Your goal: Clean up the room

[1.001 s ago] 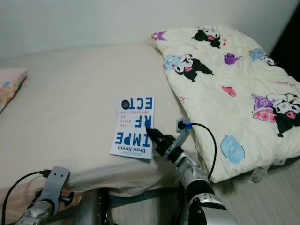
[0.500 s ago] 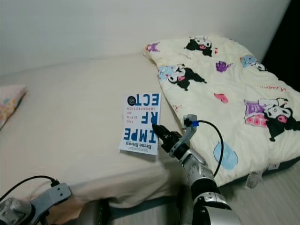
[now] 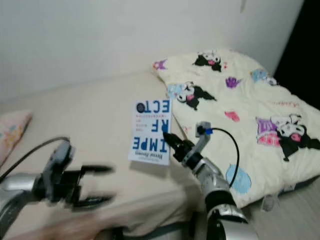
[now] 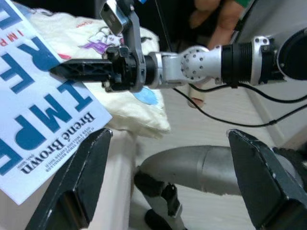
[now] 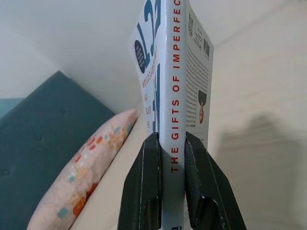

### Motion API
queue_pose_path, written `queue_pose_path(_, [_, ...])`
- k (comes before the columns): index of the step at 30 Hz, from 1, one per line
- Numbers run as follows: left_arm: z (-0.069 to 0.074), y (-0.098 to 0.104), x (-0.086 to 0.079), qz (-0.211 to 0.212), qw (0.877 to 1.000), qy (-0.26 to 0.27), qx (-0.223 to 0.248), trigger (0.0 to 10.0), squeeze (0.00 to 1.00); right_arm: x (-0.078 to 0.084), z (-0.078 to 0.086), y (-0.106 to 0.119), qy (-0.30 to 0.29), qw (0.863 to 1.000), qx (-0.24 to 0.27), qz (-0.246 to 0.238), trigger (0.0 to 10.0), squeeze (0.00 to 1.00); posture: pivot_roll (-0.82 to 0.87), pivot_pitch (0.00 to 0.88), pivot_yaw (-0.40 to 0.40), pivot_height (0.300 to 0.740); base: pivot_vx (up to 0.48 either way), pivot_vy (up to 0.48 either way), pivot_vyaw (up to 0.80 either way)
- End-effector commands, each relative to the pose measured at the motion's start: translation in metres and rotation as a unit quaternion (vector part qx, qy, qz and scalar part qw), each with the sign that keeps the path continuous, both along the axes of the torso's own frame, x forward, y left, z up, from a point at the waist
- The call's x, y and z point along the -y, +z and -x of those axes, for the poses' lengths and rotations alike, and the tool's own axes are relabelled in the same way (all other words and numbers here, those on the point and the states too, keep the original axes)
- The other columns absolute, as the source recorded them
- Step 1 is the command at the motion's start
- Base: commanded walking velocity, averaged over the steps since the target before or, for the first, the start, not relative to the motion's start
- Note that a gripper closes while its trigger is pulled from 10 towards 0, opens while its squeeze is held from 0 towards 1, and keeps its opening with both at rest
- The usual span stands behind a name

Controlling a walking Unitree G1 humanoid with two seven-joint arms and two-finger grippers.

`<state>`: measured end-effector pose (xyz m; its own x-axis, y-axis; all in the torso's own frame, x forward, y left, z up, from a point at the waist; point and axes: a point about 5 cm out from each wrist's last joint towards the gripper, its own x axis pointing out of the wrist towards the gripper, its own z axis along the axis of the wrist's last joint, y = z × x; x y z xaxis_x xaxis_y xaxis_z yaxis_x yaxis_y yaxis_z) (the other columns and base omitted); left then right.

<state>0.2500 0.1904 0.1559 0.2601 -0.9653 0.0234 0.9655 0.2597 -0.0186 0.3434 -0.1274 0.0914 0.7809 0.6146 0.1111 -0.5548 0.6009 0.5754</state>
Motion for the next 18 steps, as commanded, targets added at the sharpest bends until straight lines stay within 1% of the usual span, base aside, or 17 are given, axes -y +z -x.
queue_pose_path(1, [-0.003,-0.006,-0.005,0.012,0.999,0.028,-0.017,10.0,0.00,-0.004,-0.002,0.005,0.002,1.000,0.011,-0.006,0.0,0.00,-0.01,0.032,0.017,0.643,0.000,0.000,0.00])
queue_pose_path(2, [-0.010,-0.010,0.000,0.039,0.997,0.061,-0.017,10.0,0.00,-0.005,-0.001,0.004,0.001,1.000,0.010,-0.004,0.0,0.00,-0.02,0.034,0.016,0.648,0.000,0.000,0.00])
queue_pose_path(3, [-0.010,-0.010,0.000,0.039,0.997,0.061,-0.017,10.0,0.00,-0.005,-0.001,0.004,0.001,1.000,0.010,-0.004,0.0,0.00,-0.02,0.034,0.016,0.648,0.000,0.000,0.00])
queue_pose_path(4, [-0.021,-0.020,0.004,0.061,0.990,0.121,-0.029,10.0,0.00,-0.005,-0.001,0.003,0.000,1.000,0.008,-0.001,0.0,0.00,-0.02,0.035,0.015,0.653,0.000,0.000,0.00])
queue_pose_path(5, [-0.021,-0.020,0.004,0.061,0.990,0.121,-0.029,10.0,0.00,-0.005,-0.001,0.003,0.000,1.000,0.008,-0.001,0.0,0.00,-0.02,0.035,0.015,0.653,0.000,0.000,0.00])
queue_pose_path(6, [-0.040,-0.048,0.008,0.076,0.962,0.252,-0.073,10.0,0.00,-0.004,-0.001,0.001,-0.006,1.000,0.001,0.007,0.0,0.00,-0.02,0.034,0.011,0.663,0.000,0.000,0.00])
queue_pose_path(7, [-0.040,-0.048,0.008,0.076,0.962,0.252,-0.073,10.0,0.00,-0.004,-0.001,0.001,-0.006,1.000,0.001,0.007,0.0,0.00,-0.02,0.034,0.011,0.663,0.000,0.000,0.00])
queue_pose_path(8, [-0.048,-0.067,0.004,0.073,0.934,0.331,-0.110,10.0,0.00,-0.004,-0.001,-0.001,-0.010,1.000,-0.004,0.013,0.0,0.00,-0.03,0.036,0.013,0.668,0.000,0.000,0.00])
queue_pose_path(10, [-0.048,-0.067,0.004,0.073,0.934,0.331,-0.110,10.0,0.00,-0.004,-0.001,-0.001,-0.010,1.000,-0.004,0.013,0.0,0.00,-0.03,0.036,0.013,0.668,0.000,0.000,0.00])
queue_pose_path(11, [-0.049,-0.085,-0.003,0.066,0.900,0.405,-0.145,10.0,0.00,-0.004,0.000,-0.003,-0.012,1.000,-0.009,0.016,0.0,0.00,-0.02,0.034,0.012,0.673,0.000,0.000,0.00])
queue_pose_path(12, [-0.049,-0.085,-0.003,0.066,0.900,0.405,-0.145,10.0,0.00,-0.004,0.000,-0.003,-0.012,1.000,-0.009,0.016,0.0,0.00,-0.02,0.034,0.012,0.673,0.000,0.000,0.00])
queue_pose_path(13, [-0.048,-0.098,-0.009,0.059,0.872,0.455,-0.170,10.0,0.00,-0.004,0.000,-0.005,-0.014,1.000,-0.012,0.019,0.0,0.00,-0.03,0.034,0.011,0.678,0.000,0.000,0.00])
queue_pose_path(14, [-0.045,-0.112,-0.016,0.054,0.840,0.503,-0.199,10.0,0.00,-0.005,0.001,-0.007,-0.016,0.999,-0.016,0.024,0.0,0.00,-0.03,0.035,0.013,0.683,0.000,0.000,0.00])
queue_pose_path(15, [-0.045,-0.112,-0.016,0.054,0.840,0.503,-0.199,10.0,0.00,-0.005,0.001,-0.007,-0.016,0.999,-0.016,0.024,0.0,0.00,-0.03,0.035,0.013,0.683,0.000,0.000,0.00])
queue_pose_path(16, [-0.039,-0.125,-0.024,0.043,0.811,0.540,-0.220,10.0,0.00,-0.005,0.002,-0.009,-0.018,0.999,-0.019,0.027,0.0,0.00,-0.03,0.034,0.013,0.688,0.000,0.000,0.00])
queue_pose_path(17, [-0.031,-0.139,-0.033,0.024,0.775,0.583,-0.245,10.0,0.00,-0.005,0.003,-0.011,-0.022,0.999,-0.023,0.032,0.0,0.00,-0.03,0.033,0.013,0.693,0.000,0.000,0.00])
queue_pose_path(18, [-0.031,-0.139,-0.033,0.024,0.775,0.583,-0.245,10.0,0.00,-0.005,0.003,-0.011,-0.022,0.999,-0.023,0.032,0.0,0.00,-0.03,0.033,0.013,0.693,0.000,0.000,0.00])
